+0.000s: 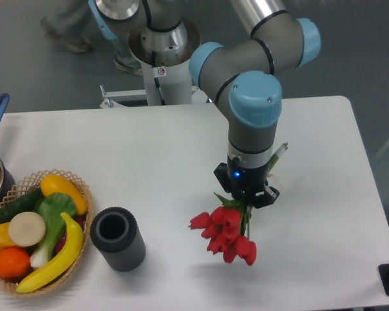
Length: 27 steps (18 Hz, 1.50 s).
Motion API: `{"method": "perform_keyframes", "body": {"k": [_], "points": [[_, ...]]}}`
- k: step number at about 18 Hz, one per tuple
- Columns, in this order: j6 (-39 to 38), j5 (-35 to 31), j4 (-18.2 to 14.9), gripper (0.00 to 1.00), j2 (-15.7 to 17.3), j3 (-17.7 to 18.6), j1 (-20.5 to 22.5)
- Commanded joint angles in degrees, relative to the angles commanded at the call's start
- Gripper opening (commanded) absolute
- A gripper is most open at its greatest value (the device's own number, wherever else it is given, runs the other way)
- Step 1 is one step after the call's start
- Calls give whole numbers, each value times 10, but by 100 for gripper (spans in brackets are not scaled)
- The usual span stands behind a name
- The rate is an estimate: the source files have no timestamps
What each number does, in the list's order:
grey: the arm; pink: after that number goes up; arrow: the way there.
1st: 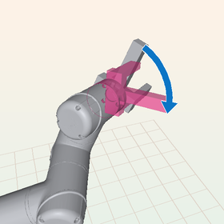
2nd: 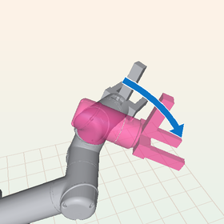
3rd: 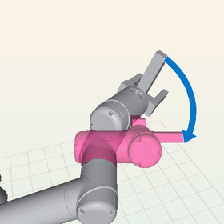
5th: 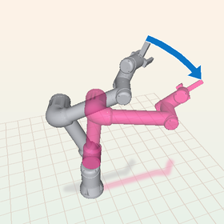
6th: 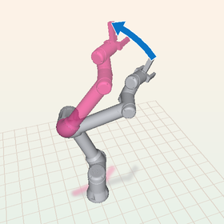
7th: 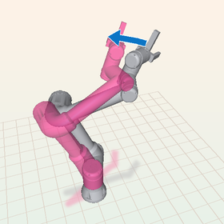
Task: Insert the flowers into the vase
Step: 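Carry the red tulip bunch in the gripper toward the black vase, then position the tulip stems above the black vase opening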
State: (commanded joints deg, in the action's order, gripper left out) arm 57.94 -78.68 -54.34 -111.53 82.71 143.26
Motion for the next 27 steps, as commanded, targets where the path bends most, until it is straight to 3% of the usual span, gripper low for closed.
{"method": "perform_keyframes", "body": {"k": [2, 4, 7, 12, 15, 21, 24, 27], "points": [[-19, 26, 45, 0, -4, 0, -2], [-25, 97, 70, 0, -5, -2, -1], [-42, 137, 71, 0, -6, -6, -2], [-88, 291, 71, 0, -28, -44, -1], [-98, 326, 75, 0, -29, -55, 0], [-112, 569, 84, 0, -28, -47, 38], [-112, 616, 84, 4, -28, -40, 45], [-112, 622, 84, 4, -23, -29, 42]]}}
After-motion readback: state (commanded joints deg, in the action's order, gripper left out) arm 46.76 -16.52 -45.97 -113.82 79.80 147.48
